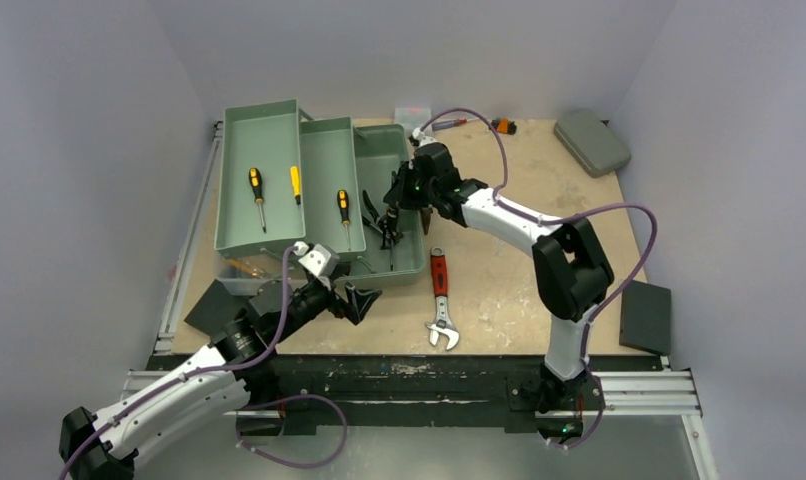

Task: Pack the tool kit

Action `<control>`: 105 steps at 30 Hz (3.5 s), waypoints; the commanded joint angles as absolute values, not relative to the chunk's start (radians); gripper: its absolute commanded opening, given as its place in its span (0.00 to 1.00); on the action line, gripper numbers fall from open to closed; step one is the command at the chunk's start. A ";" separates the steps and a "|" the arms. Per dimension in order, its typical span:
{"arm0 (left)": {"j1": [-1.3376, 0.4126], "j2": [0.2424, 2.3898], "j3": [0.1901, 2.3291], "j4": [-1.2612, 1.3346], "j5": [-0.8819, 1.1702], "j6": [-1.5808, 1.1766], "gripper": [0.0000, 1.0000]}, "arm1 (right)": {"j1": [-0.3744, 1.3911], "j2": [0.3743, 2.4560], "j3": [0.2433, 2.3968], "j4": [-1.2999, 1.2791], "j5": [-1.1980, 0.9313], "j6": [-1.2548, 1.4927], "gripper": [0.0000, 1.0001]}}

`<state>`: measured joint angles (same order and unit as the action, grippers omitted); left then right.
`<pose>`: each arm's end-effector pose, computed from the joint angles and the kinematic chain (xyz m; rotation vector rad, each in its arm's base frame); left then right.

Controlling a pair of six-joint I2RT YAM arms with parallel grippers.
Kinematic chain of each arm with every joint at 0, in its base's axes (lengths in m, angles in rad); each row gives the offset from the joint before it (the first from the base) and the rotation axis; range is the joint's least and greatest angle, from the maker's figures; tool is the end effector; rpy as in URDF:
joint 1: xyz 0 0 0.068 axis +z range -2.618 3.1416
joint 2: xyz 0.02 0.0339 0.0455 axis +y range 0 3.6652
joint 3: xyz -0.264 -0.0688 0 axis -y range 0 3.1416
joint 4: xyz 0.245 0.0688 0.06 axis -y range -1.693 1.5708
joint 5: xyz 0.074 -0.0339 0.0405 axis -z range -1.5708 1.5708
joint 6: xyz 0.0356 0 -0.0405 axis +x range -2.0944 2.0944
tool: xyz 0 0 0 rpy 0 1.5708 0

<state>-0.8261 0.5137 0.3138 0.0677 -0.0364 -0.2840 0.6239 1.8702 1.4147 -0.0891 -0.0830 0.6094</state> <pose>0.1031 -0.1100 0.2389 0.4461 1.7106 -0.7885 0.3537 0.2582 0.2551 -0.0681 2.2232 0.7999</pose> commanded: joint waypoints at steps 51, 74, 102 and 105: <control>-0.830 0.575 0.317 0.155 0.023 -0.252 0.97 | 0.327 2.021 1.497 -0.271 0.260 0.233 0.79; -0.830 0.588 0.324 0.151 0.020 -0.247 0.97 | 0.216 2.034 1.441 -0.224 -0.012 0.295 0.19; -0.830 0.788 0.926 -0.216 -0.088 -0.629 1.00 | 0.314 1.193 0.911 0.218 -0.477 0.582 0.00; -0.830 0.804 0.949 -0.185 -0.095 -0.631 1.00 | 0.373 1.146 0.910 0.212 -0.433 0.586 0.00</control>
<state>-0.8261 0.7898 0.8909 -0.1921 -0.0822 -0.6182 0.3126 1.2133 0.9119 0.0978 -0.4152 0.5339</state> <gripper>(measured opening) 0.998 0.232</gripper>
